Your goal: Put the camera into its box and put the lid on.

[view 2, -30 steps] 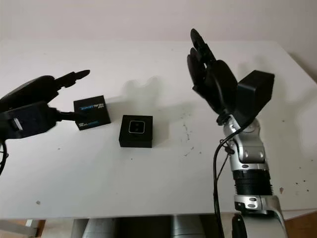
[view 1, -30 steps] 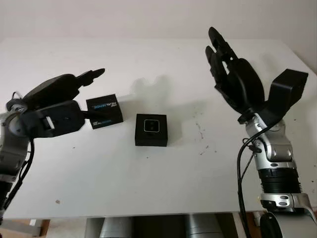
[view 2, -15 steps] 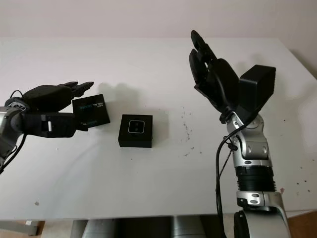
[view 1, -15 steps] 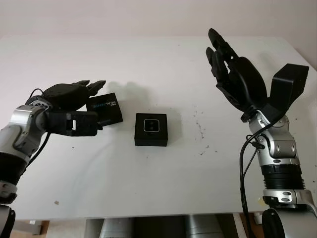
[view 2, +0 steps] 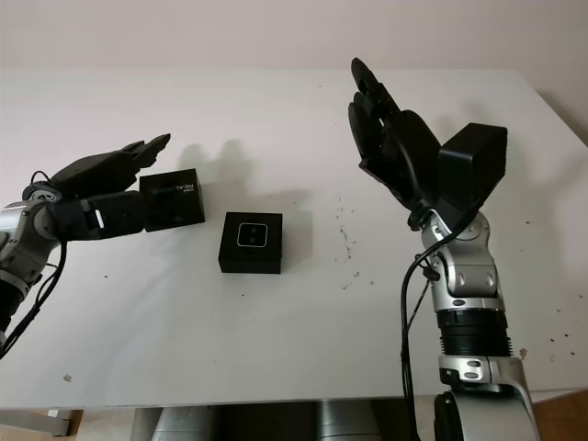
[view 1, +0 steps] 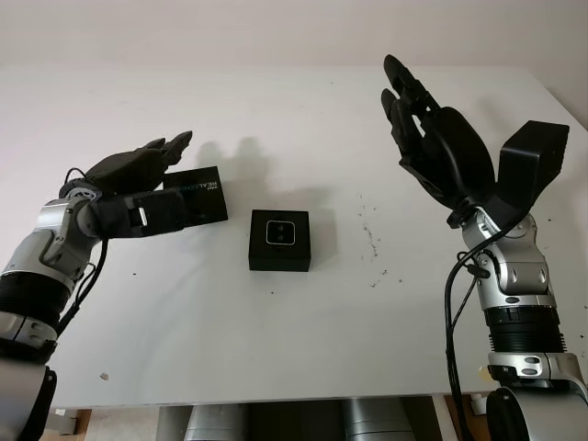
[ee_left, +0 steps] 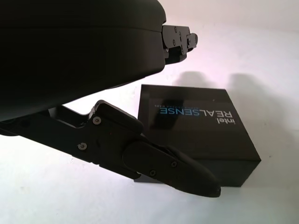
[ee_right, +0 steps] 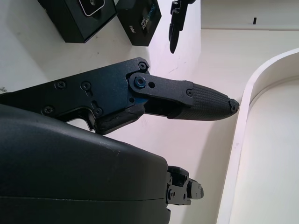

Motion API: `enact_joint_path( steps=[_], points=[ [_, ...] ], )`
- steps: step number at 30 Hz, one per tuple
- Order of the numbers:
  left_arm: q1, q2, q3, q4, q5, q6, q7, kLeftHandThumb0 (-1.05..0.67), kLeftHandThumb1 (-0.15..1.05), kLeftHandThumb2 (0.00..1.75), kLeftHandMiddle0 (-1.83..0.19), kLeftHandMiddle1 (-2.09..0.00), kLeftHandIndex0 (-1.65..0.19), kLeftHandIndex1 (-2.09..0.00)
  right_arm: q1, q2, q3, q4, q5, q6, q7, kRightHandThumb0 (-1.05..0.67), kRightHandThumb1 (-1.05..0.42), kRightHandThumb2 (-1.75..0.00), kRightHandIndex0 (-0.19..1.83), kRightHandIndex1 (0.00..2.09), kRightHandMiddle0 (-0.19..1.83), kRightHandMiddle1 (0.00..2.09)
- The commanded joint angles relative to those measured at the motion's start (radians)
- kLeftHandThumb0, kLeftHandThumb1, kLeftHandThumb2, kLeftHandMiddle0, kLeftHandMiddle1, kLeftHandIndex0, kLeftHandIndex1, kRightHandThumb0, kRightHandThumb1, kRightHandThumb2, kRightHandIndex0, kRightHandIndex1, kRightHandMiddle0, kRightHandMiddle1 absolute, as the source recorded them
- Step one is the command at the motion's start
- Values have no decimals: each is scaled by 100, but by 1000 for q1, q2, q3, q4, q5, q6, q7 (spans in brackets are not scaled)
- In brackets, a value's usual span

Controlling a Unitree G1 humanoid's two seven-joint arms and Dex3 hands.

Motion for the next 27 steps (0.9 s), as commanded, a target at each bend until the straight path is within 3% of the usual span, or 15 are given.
enact_joint_path(
  steps=[1,10,21,27],
  points=[
    [-8,-3,15,-31,-24,15,-31,-72,92,4,9,-6,12,-5,-1,-14,1,-7,-7,1,-6,-73,-105,-62,-15,5,-11,5],
    [5,6,-7,-69,-19,11,-87,-69,88,4,-2,-9,4,-8,2,-10,-6,-28,-2,24,-25,-68,-105,-62,-15,5,-11,5],
    [17,18,-60,-113,87,34,-91,-44,80,5,-10,-7,-3,-8,9,-9,-7,-39,-1,32,-28,-67,-105,-63,-15,5,-10,5],
    [46,34,-101,-106,204,-50,76,-25,82,6,-33,-10,-22,-13,15,-3,-8,-43,3,33,-30,-67,-105,-64,-14,6,-10,6]
  ],
)
